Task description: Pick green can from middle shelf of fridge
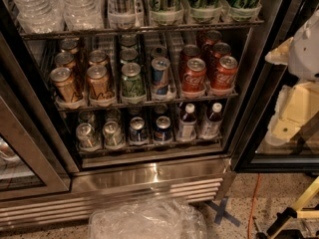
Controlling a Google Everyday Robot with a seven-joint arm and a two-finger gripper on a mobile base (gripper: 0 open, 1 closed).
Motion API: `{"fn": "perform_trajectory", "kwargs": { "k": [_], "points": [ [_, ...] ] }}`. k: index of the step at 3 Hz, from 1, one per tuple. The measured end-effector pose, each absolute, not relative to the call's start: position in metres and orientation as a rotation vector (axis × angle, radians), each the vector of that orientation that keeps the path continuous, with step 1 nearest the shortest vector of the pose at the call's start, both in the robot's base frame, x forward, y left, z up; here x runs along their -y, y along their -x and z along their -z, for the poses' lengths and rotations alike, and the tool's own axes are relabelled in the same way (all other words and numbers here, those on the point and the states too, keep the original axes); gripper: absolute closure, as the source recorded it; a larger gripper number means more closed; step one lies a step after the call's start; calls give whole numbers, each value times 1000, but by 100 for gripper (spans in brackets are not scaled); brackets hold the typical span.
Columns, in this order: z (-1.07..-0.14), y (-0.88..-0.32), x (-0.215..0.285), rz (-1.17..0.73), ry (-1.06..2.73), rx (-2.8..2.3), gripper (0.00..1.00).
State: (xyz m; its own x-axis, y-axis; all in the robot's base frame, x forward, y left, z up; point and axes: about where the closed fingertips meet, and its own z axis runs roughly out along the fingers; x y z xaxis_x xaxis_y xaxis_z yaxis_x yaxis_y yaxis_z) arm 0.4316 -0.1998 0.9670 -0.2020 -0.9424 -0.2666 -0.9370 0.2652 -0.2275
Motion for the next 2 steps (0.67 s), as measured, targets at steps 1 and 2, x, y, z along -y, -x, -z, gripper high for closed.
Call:
{"fn": "perform_trajectory", "kwargs": {
  "k": [1, 2],
  "points": [
    [-950, -421, 169, -152, 1739, -2149, 0],
    [-949, -421, 169, -152, 1739, -2149, 0]
  ]
}}
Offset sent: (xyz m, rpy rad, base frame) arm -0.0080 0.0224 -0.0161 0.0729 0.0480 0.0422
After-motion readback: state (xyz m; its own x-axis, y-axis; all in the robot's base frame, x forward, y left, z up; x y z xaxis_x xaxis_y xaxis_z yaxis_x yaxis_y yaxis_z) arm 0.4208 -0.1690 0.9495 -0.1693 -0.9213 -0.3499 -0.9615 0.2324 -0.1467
